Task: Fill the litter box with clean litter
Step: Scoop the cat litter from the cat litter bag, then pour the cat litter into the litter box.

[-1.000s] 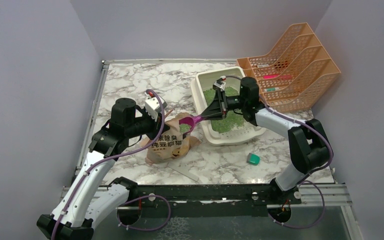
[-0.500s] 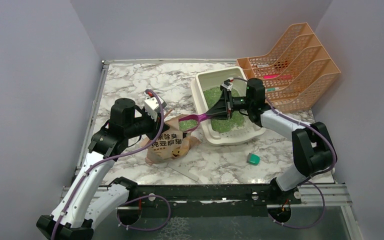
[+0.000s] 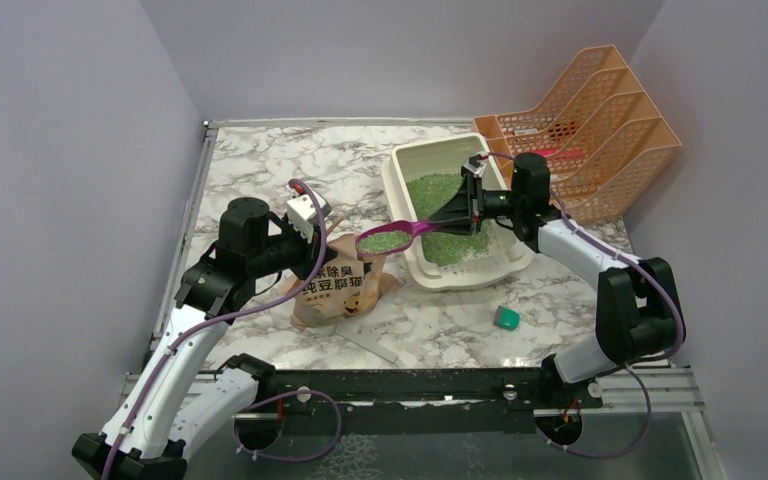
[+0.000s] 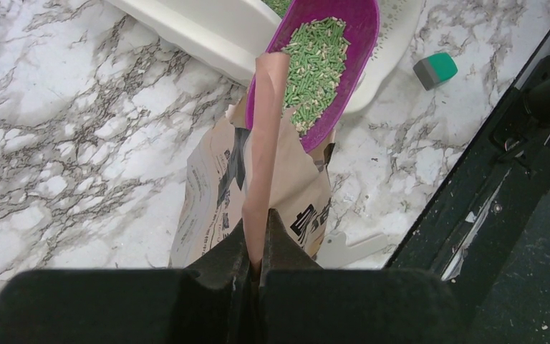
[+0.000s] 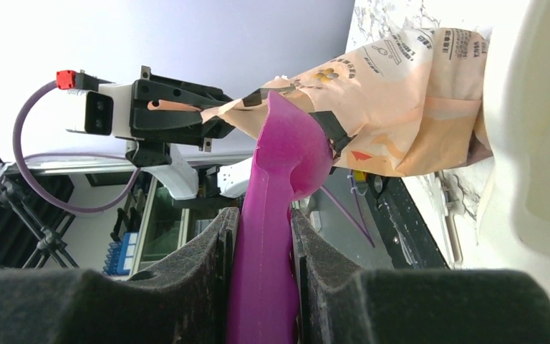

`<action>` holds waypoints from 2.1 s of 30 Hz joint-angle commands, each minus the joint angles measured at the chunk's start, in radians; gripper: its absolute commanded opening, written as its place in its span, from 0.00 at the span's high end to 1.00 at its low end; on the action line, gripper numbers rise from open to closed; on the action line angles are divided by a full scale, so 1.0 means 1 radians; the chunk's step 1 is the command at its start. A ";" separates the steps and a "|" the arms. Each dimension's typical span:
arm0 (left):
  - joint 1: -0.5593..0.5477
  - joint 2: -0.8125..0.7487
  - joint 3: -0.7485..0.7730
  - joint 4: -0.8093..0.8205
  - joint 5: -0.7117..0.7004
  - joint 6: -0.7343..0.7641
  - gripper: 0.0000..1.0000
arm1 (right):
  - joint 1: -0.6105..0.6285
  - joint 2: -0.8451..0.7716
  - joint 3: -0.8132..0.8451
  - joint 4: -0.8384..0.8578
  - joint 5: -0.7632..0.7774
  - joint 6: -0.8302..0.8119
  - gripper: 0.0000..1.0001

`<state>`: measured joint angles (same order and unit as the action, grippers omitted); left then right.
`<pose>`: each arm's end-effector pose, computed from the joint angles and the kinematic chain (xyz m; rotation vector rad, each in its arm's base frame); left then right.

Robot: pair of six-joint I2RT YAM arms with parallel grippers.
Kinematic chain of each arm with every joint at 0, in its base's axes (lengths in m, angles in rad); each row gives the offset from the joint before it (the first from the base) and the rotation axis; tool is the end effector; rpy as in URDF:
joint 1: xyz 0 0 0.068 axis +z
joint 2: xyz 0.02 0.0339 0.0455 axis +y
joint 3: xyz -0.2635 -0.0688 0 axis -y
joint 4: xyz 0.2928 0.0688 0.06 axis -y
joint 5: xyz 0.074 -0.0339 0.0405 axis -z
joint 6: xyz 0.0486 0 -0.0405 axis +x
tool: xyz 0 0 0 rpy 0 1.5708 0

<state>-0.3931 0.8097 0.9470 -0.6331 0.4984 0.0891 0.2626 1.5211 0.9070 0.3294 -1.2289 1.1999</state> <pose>0.1968 -0.1068 0.3483 0.7917 1.9170 -0.7009 0.3430 0.1396 0.2316 -0.0396 2.2432 2.0341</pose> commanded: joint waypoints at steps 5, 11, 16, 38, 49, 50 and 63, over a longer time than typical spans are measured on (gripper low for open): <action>-0.001 -0.011 0.043 0.086 0.008 -0.037 1.00 | -0.047 -0.061 0.028 -0.088 -0.046 -0.046 0.99; -0.001 -0.010 0.046 0.086 -0.005 -0.075 1.00 | -0.095 -0.100 0.046 -0.059 -0.057 -0.017 0.99; -0.001 -0.004 0.033 0.086 -0.011 -0.079 1.00 | -0.152 -0.125 0.074 -0.041 -0.069 0.016 0.99; -0.001 -0.017 0.044 0.075 0.032 -0.119 1.00 | -0.421 -0.132 0.174 -0.435 0.331 -0.317 0.99; -0.001 -0.043 0.048 0.038 0.002 -0.116 1.00 | -0.398 -0.081 0.207 -0.503 0.526 -0.386 0.99; -0.001 -0.043 0.050 0.037 0.002 -0.113 1.00 | -0.382 -0.065 0.223 -0.509 0.550 -0.388 0.99; -0.001 -0.046 0.070 0.021 0.002 -0.104 1.00 | -0.312 0.065 0.319 -0.443 0.622 -0.383 0.99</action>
<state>-0.3931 0.7963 0.9577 -0.6689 0.4828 0.0010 -0.0528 1.5848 1.1790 -0.1505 -0.6170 0.8326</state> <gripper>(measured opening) 0.020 0.321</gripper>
